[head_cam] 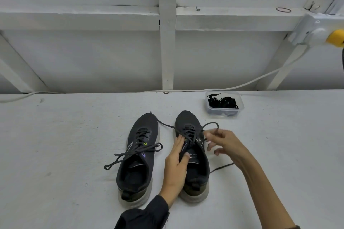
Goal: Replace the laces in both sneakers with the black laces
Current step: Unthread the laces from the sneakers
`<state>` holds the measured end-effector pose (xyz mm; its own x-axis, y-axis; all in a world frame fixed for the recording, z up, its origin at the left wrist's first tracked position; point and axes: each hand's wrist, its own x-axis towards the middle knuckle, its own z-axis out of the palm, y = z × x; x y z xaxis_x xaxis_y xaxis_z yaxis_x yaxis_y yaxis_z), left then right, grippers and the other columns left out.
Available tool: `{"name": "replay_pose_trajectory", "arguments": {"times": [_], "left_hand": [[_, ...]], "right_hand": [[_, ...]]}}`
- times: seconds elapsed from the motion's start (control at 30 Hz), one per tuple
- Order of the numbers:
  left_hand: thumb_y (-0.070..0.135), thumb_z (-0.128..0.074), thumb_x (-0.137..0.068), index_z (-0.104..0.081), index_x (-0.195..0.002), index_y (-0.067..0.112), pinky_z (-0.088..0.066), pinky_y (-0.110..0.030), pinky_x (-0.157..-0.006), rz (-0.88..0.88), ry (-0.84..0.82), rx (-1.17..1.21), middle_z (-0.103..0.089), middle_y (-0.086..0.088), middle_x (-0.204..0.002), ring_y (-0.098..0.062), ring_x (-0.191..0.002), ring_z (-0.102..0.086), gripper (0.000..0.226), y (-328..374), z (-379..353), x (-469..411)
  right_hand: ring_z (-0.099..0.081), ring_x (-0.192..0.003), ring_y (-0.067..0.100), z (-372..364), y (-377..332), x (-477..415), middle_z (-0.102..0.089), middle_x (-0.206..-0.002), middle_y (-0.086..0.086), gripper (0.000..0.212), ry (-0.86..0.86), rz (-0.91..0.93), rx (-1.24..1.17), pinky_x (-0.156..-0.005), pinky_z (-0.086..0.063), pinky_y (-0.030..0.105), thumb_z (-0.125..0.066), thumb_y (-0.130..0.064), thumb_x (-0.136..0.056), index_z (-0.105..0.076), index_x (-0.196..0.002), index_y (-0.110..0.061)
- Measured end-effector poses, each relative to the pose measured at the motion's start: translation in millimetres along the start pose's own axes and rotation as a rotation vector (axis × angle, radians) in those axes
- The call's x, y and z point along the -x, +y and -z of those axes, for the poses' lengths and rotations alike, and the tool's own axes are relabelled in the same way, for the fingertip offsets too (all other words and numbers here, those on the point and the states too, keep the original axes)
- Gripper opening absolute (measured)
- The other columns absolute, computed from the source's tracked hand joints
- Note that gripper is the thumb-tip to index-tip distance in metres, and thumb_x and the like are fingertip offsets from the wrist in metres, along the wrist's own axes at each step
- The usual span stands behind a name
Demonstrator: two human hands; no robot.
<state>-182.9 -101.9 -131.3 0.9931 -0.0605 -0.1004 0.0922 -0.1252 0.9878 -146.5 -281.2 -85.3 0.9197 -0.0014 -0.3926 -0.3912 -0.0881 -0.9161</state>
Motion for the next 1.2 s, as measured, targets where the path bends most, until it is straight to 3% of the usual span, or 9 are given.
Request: {"name": "replay_pose_trajectory", "arguments": {"times": [0.23, 0.4, 0.53, 0.63, 0.77, 0.9, 0.97, 1.07, 1.2], "left_hand": [[-0.004, -0.049, -0.095, -0.041, -0.145, 0.021, -0.025, -0.023, -0.118, -0.006, -0.001, -0.018, -0.038, 0.011, -0.152, 0.001, -0.141, -0.031, 0.057, 0, 0, 0], [-0.003, -0.050, -0.096, -0.039, -0.145, 0.020, -0.022, -0.011, -0.113, 0.007, -0.015, -0.008, -0.035, 0.012, -0.152, 0.002, -0.141, -0.029, 0.056, 0, 1, 1], [-0.004, -0.050, -0.095, -0.039, -0.145, 0.019, -0.022, -0.007, -0.112, 0.002, 0.000, -0.023, -0.035, 0.011, -0.153, 0.001, -0.141, -0.029, 0.056, -1, 1, 1], [-0.004, -0.049, -0.095, -0.039, -0.145, 0.020, -0.022, -0.013, -0.115, 0.000, 0.002, -0.028, -0.035, 0.011, -0.153, 0.000, -0.142, -0.029, 0.057, -1, 0, 0], [-0.003, -0.050, -0.096, -0.039, -0.145, 0.019, -0.021, -0.013, -0.115, 0.005, -0.006, -0.028, -0.034, 0.013, -0.152, 0.000, -0.142, -0.028, 0.055, 0, 0, 0], [-0.001, -0.050, -0.097, -0.040, -0.145, 0.020, -0.020, -0.012, -0.114, 0.017, -0.010, -0.020, -0.033, 0.015, -0.150, 0.000, -0.141, -0.027, 0.053, -2, 0, 1], [-0.002, -0.051, -0.096, -0.042, -0.143, 0.019, -0.021, -0.009, -0.112, 0.018, 0.005, -0.021, -0.035, 0.018, -0.146, 0.000, -0.140, -0.029, 0.053, -3, -1, 0], [-0.004, -0.051, -0.095, -0.043, -0.142, 0.020, -0.022, -0.005, -0.109, 0.006, 0.022, -0.028, -0.037, 0.023, -0.142, 0.002, -0.139, -0.031, 0.053, -3, -1, -1], [-0.003, -0.051, -0.095, -0.042, -0.143, 0.020, -0.023, -0.005, -0.109, 0.000, 0.014, -0.026, -0.037, 0.018, -0.146, 0.001, -0.139, -0.031, 0.054, -1, -1, -1]], "right_hand": [[-0.058, -0.054, 0.017, -12, 7, 2, -0.067, -0.067, 0.007, 0.009, 0.046, 0.072, 0.024, -0.048, -0.038, 0.022, -0.073, -0.008, -0.084, -0.071, -0.079, 0.000], [-0.053, -0.054, 0.016, 5, -2, -10, -0.055, -0.072, 0.005, 0.018, 0.379, 0.145, -0.193, -0.046, -0.034, 0.022, -0.064, -0.016, -0.093, -0.061, -0.078, -0.005], [-0.056, -0.055, 0.016, 3, -2, -6, -0.062, -0.076, 0.006, 0.029, 0.081, 0.008, -0.001, -0.048, -0.036, 0.025, -0.070, -0.029, -0.088, -0.066, -0.086, 0.000], [-0.058, -0.057, 0.015, -6, 3, 1, -0.065, -0.070, 0.006, 0.022, -0.101, 0.001, 0.124, -0.050, -0.039, 0.023, -0.075, -0.021, -0.084, -0.067, -0.078, -0.002], [-0.054, -0.055, 0.017, -3, 2, -7, -0.061, -0.072, 0.012, 0.019, 0.117, 0.103, -0.008, -0.047, -0.035, 0.022, -0.071, -0.010, -0.086, -0.063, -0.070, -0.002], [-0.050, -0.055, 0.015, 14, -7, -17, -0.056, -0.079, 0.006, 0.018, 0.422, 0.150, -0.244, -0.046, -0.034, 0.022, -0.065, -0.017, -0.093, -0.061, -0.080, -0.005], [-0.051, -0.055, 0.014, 15, -10, -14, -0.059, -0.080, 0.005, 0.023, 0.353, 0.103, -0.179, -0.046, -0.035, 0.023, -0.067, -0.025, -0.091, -0.064, -0.085, -0.003], [-0.052, -0.053, 0.014, 4, -7, -4, -0.063, -0.069, 0.001, 0.028, 0.044, -0.008, 0.063, -0.047, -0.035, 0.023, -0.073, -0.032, -0.082, -0.067, -0.079, -0.005], [-0.053, -0.052, 0.015, -6, 2, 2, -0.062, -0.064, 0.005, 0.017, -0.072, 0.014, 0.125, -0.049, -0.036, 0.022, -0.075, -0.015, -0.083, -0.068, -0.072, -0.005]]}}
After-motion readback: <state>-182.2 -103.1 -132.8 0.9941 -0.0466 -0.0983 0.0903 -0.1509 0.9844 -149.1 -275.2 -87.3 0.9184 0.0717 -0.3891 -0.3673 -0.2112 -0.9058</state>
